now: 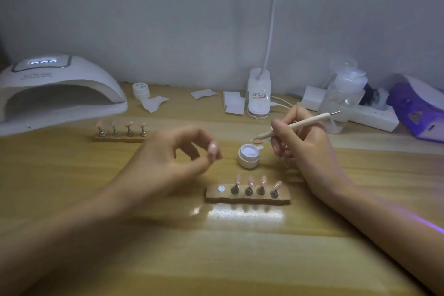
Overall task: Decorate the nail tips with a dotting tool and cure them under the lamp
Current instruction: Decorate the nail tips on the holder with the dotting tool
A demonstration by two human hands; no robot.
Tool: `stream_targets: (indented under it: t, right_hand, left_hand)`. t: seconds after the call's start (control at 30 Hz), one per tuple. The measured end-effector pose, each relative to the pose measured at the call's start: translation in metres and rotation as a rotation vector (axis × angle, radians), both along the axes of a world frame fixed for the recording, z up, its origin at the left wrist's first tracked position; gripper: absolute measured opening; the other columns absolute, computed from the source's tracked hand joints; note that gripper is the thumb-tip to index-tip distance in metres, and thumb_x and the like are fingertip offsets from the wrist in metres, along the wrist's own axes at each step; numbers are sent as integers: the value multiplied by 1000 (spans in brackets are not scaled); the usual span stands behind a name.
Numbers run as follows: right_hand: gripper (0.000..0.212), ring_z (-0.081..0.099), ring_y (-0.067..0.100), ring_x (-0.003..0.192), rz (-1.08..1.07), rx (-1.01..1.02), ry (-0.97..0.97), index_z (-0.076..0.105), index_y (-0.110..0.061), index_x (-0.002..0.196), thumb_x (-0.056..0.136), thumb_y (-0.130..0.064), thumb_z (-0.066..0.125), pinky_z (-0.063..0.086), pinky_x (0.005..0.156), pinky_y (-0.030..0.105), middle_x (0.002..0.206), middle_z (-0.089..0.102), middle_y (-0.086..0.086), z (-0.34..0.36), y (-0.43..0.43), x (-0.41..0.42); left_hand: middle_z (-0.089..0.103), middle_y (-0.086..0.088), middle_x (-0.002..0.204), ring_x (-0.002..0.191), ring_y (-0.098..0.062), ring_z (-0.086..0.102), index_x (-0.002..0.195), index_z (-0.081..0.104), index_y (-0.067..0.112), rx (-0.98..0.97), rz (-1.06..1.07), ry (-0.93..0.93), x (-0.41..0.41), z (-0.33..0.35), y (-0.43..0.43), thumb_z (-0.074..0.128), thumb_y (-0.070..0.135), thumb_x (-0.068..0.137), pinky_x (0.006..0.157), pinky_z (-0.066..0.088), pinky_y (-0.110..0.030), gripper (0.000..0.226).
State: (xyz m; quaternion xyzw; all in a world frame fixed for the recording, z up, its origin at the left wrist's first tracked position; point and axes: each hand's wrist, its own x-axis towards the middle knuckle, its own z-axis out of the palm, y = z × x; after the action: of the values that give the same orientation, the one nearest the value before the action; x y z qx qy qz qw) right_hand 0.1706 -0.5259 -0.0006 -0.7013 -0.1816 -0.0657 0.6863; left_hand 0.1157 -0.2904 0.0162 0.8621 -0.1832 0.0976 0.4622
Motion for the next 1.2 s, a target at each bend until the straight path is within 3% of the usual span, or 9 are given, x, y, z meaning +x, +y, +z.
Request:
stream_targets:
  t: [0.1,0.17,0.33,0.43,0.57,0.7,0.87,1.03,1.2]
  right_hand:
    - [30,38,16,43,28,-59,-32,44,-22,73,98,-16,58,32,40,20,50,50,1,-1,1,1]
    - [31,37,13,41,25,-93,-41,43,-22,72,98,-15,58,33,41,20,50,49,1,-3,1,2]
    - [29,38,9,39,36,-121,-63,42,-18,73,97,-14,59,33,43,17,48,48,-1,-7,2,4]
    - [29,36,8,39,30,-129,-68,41,-13,75,97,-10,59,32,42,17,47,47,-1,-7,2,4]
    - [28,35,8,38,35,-136,-54,40,-11,75,97,-7,58,30,42,15,46,45,-1,-7,3,4]
    - [28,35,8,39,35,-146,-51,41,-11,74,97,-8,58,30,42,15,46,46,-2,-5,4,3]
    - [28,34,14,42,35,-62,-34,41,-14,74,98,-9,56,29,39,18,48,46,0,-4,4,3]
    - [26,37,10,39,24,49,-42,43,-17,76,96,-21,58,29,37,16,48,49,-2,-3,1,1]
    - [24,43,11,40,14,96,-1,45,-22,76,92,-32,60,32,37,16,52,53,1,-2,-1,1]
  left_hand:
    - [74,10,92,69,1,58,89,70,22,-229,-4,159,19,6,-7,64,18,93,64,45,-11,8]
    - [74,11,92,67,5,55,96,71,21,-263,-11,194,25,2,-14,58,14,96,61,42,-7,15]
    - [71,13,88,70,4,54,99,74,26,-246,-45,194,29,-16,-19,59,23,96,59,40,-11,15]
    - [76,6,89,73,1,61,100,69,19,-249,-96,180,29,-21,-19,68,22,88,60,40,-7,12]
    - [77,4,92,79,-3,65,87,64,17,-301,-109,162,31,-24,-18,72,31,80,62,43,-10,18]
    - [73,11,93,82,-9,62,81,70,26,-251,-102,142,34,-24,-17,77,27,82,72,49,-18,7]
    - [70,15,83,69,0,62,84,69,20,-98,-206,123,33,-24,-19,73,15,87,65,45,-10,7]
    - [76,2,90,91,-14,72,87,65,11,-55,-379,219,30,-25,-19,68,6,89,81,54,-23,6]
    - [75,3,87,89,-18,72,84,66,14,-66,-434,251,30,-23,-19,69,4,89,78,52,-19,11]
